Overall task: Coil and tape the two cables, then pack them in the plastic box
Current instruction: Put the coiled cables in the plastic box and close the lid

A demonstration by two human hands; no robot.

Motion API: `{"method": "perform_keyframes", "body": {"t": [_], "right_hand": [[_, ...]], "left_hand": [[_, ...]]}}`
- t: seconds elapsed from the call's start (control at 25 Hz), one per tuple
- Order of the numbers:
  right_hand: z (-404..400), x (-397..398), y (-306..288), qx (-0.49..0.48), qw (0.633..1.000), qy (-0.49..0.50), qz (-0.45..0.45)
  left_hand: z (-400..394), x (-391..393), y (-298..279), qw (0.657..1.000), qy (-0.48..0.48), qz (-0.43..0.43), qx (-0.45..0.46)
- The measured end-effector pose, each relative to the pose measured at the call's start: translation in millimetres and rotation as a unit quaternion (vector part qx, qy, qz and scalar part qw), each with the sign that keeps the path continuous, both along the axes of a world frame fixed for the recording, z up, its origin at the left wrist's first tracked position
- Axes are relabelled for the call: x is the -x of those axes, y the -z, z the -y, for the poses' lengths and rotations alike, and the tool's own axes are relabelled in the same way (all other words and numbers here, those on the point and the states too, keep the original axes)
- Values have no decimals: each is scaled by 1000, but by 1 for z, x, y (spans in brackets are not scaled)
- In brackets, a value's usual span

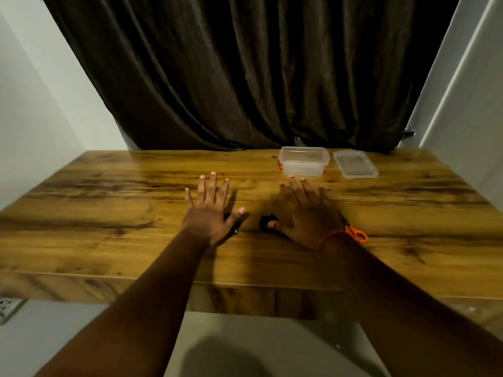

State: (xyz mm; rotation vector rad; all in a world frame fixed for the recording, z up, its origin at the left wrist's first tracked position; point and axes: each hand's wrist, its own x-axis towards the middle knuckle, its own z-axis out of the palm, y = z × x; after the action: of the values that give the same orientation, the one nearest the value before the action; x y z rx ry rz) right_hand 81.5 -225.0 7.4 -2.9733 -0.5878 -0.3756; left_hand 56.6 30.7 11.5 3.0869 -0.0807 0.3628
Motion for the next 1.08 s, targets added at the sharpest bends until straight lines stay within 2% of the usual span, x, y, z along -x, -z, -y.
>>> {"method": "perform_keyframes", "body": {"t": [0.28,0.44,0.68,0.8,0.96,1.08], "right_hand": [[0,43,-29,-16,993,44,-112],[-4,54,-29,-13,983,64,-173],[-14,64,-18,38,976,70,-201],[-27,64,-13,36,979,42,-195],[-65,53,-6,-10,975,15,-223],[-104,39,-10,-110,958,31,-262]], "left_hand": [[3,45,-26,981,-65,-178,32],[6,57,-23,966,-86,-231,78],[10,57,-12,970,-105,-170,136],[13,50,-4,947,-158,-187,209],[11,31,2,915,-195,-184,301],[5,20,2,911,-193,-189,312]]}}
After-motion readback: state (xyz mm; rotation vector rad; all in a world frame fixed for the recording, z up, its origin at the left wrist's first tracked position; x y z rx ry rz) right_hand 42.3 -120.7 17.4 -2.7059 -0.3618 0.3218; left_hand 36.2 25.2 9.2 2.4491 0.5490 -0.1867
